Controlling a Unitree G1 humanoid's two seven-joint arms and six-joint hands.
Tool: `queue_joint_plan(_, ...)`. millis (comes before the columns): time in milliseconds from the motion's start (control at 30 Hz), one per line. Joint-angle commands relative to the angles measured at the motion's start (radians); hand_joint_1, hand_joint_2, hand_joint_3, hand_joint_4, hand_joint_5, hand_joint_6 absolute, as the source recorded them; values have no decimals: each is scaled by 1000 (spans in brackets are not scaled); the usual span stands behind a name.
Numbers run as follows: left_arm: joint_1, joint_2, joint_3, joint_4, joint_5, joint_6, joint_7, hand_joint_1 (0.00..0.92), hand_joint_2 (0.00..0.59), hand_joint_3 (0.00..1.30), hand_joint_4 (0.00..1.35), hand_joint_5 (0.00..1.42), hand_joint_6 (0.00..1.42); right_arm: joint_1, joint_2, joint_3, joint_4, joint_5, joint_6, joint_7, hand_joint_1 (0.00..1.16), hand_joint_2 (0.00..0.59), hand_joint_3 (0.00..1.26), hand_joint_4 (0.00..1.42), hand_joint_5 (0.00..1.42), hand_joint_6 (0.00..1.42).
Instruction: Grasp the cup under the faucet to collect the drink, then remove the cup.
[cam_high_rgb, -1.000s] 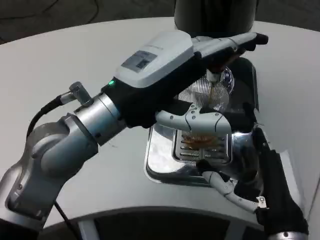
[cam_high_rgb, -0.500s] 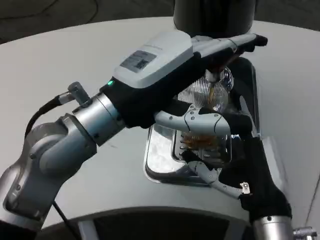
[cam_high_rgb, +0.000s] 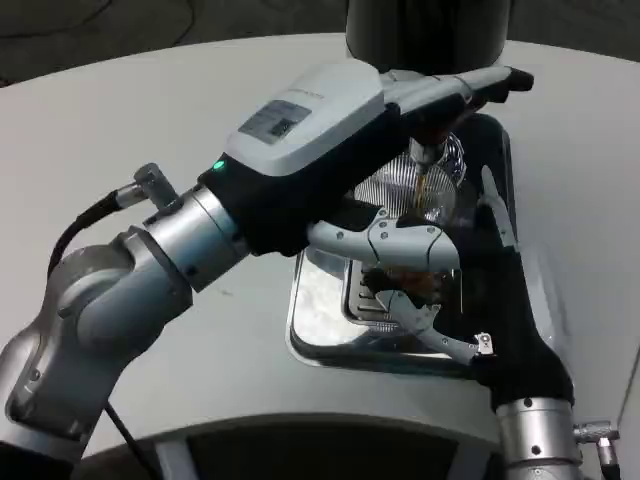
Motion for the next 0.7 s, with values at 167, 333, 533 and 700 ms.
queue_joint_plan(167, 27, 26, -20, 13, 33, -16, -22, 0, 96, 155, 171, 293, 192, -27, 13, 1, 48, 21, -1, -17, 827, 192, 23, 11, 0, 0)
queue_joint_plan(333, 25, 27, -21, 16, 34, -16, -20, 0, 96, 156, 174, 295, 192, -51, 19, 1, 77, 25, 6, -24, 827, 192, 19, 11, 0, 0)
queue_joint_plan(533, 23, 31, -19, 21, 34, -17, -16, 0, 96, 156, 179, 295, 192, -84, 27, -4, 116, 32, 9, -36, 826, 192, 15, 5, 0, 0)
queue_joint_plan(700, 23, 32, -16, 24, 33, -16, -12, 0, 97, 156, 180, 296, 192, -105, 34, -9, 142, 43, 13, -42, 815, 196, 5, 1, 0, 0)
